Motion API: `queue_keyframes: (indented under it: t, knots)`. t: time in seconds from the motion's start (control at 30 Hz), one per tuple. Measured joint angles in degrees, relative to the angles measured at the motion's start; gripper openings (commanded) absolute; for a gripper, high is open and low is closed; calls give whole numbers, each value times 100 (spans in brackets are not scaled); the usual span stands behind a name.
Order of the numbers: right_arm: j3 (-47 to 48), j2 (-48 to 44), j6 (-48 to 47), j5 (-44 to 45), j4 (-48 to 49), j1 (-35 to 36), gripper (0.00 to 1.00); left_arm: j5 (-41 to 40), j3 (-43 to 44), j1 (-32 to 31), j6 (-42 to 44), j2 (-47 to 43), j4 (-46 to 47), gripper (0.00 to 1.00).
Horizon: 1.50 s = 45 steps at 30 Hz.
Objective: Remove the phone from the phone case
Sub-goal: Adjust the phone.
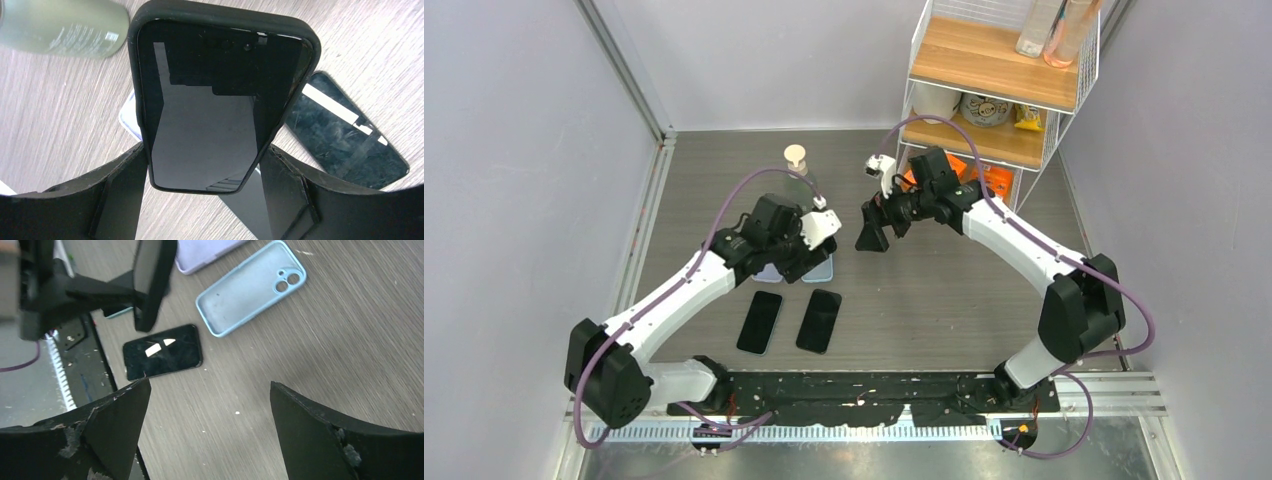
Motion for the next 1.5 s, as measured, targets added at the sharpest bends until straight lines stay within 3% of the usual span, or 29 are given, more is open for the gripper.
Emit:
queue_keyframes:
  t: [0.37, 0.77, 1.13, 1.2, 1.33, 1.5]
  knots:
    - [-203, -271, 844, -798, 920, 0, 100, -651, 72, -1027, -136, 0, 304, 0]
    - [-442, -50, 1547, -1373, 1694, 0, 79, -1233, 321, -1316, -160, 76, 472, 0]
    - [-459, 157, 1744, -1502, 1895, 0, 46, -1370, 570, -1515, -280, 428, 472, 0]
    - [-459, 184, 1779, -1519, 1902, 0, 37, -1373, 608, -1541, -299, 479, 468, 0]
    - [-459, 260, 1853, -1563, 1921, 0, 10, -1388, 671, -1565, -332, 573, 466, 0]
    - [-457, 319, 1991, -1541, 1823, -26, 5, -1478, 673, -1585, -363, 627, 461, 1]
